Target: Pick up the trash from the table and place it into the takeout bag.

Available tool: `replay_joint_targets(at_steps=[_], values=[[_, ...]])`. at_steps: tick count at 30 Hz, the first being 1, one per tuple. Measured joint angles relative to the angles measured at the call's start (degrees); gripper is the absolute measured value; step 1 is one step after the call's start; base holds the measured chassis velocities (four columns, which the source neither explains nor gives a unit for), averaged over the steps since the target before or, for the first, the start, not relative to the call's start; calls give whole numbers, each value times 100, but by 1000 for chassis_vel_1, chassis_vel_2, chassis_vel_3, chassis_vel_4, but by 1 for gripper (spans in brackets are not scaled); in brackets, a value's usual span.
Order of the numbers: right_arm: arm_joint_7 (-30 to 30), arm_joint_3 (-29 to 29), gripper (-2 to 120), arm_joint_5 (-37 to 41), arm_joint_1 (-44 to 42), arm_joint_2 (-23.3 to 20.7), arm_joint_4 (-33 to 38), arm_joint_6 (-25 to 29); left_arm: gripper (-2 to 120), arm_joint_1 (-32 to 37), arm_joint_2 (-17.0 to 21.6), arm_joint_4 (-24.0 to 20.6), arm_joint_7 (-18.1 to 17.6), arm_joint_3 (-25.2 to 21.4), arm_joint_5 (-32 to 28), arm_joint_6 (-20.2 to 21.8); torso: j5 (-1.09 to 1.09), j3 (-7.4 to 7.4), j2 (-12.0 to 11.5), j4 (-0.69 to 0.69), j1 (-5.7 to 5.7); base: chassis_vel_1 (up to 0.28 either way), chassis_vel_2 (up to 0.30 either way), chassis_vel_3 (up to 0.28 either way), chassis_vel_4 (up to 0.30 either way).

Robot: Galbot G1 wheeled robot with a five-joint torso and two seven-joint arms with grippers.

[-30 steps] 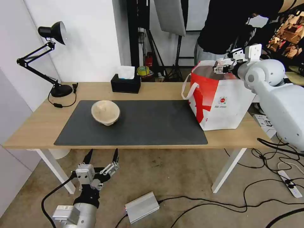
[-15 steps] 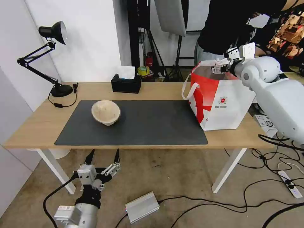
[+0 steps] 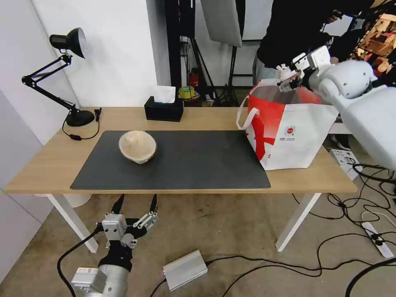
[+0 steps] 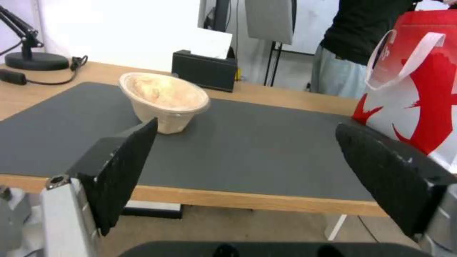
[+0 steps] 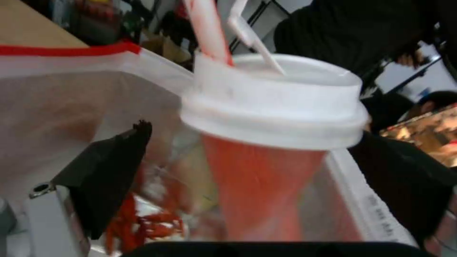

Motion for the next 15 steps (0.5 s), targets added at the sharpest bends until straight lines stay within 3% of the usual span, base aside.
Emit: replay_joint_targets(at_steps=[15], values=[[18,-24,100,10,69,29,-157,2,100,-15,35,-16,-1,-22,-20,-1,1,0,0,-1,0,0,0,0,0]])
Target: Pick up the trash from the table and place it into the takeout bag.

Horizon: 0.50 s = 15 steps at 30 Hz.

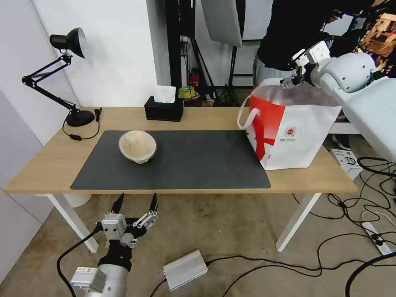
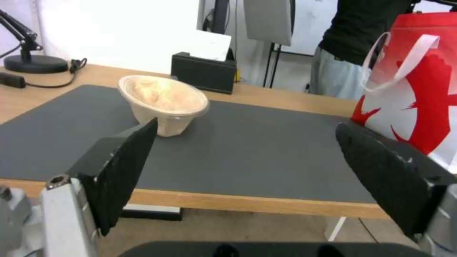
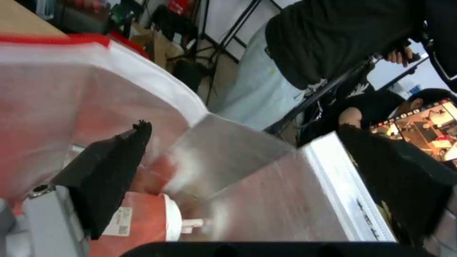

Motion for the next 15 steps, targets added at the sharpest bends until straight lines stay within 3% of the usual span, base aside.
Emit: replay_joint_targets(at_steps=[11,13,14,15], values=[[362,281,100,362,-170,14,103,1,100,-5,11,0,-3,-15,-11,-2,-1,0,0,1,0,0,0,0,0],[729,596,100,782,-395,17,225,66,100,-4,9,0,-5,-15,-13,-3,-2,0,0,0,0,0,0,0,0],[1126,894,100,1347,-664,19,379,290,100,0,9,-2,-6,-18,-13,-3,-1,0,0,0,0,0,0,0,0],[1126,894,100,1347,-664,19,379,290,100,0,9,-2,-6,-18,-13,-3,-1,0,0,0,0,0,0,0,0]])
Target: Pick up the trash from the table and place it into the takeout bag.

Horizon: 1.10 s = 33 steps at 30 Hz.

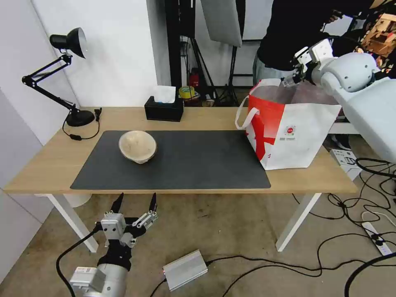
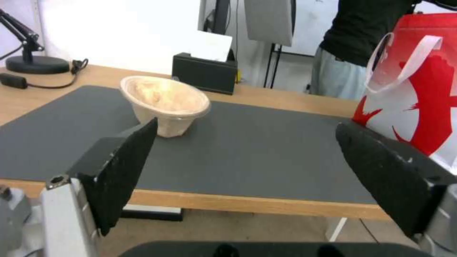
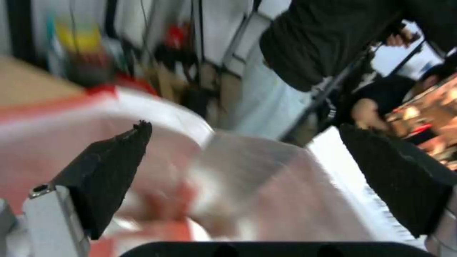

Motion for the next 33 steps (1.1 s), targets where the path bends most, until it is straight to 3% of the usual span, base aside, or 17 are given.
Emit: replay_joint_targets(at_steps=[2,3,5,6,7,15,23,33], values=[[397,341,100,590,-385,-7,232,559,100,14,-4,-16,-4,-6,-1,0,1,0,0,0,0,0,0,0,0],[596,482,100,863,-608,-20,387,1097,100,28,-13,-30,-4,-11,-1,-1,2,0,0,0,0,0,0,0,0],[692,545,100,964,-715,-24,469,1381,100,39,-26,-41,-4,-20,-1,-1,2,0,0,0,0,0,0,0,0],[927,733,100,1111,-1021,-22,714,1994,100,49,-58,-66,-6,-44,-1,-1,0,0,0,1,0,0,0,0,0],[1074,813,100,1148,-1196,-20,879,2272,100,53,-79,-77,-7,-61,-1,-3,0,0,0,0,0,0,0,0,0],[1899,1248,100,556,-2305,185,1803,3722,100,126,-249,-154,-20,-127,19,-35,-1,-1,0,1,0,0,0,0,0],[2307,1630,100,-187,-3582,377,2904,4365,100,139,-271,-158,-116,-157,10,-116,-1,-1,0,1,0,0,0,0,0],[2462,1973,100,-695,-4917,456,3748,4604,100,177,-322,-211,-163,-182,-50,-124,0,-1,0,0,0,0,0,0,0]])
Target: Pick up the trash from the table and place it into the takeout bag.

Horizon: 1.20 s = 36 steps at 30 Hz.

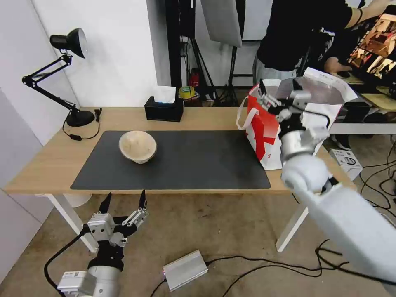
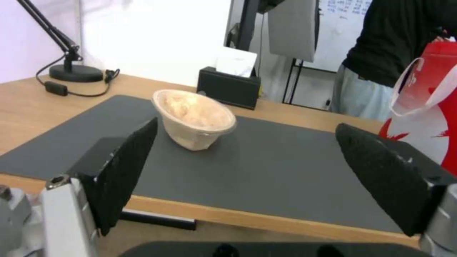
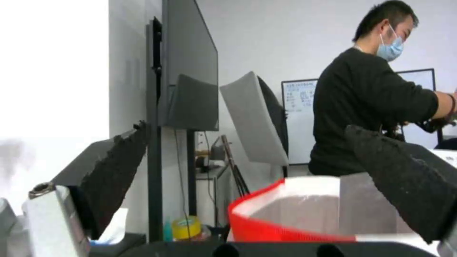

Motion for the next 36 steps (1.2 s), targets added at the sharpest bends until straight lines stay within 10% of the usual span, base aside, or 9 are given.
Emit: replay_joint_targets(at_steps=[36], values=[[36,999,100,-1645,-3948,767,1513,453,100,-28,14,-51,-94,-3,-115,-31,0,0,0,0,0,0,0,0,0]])
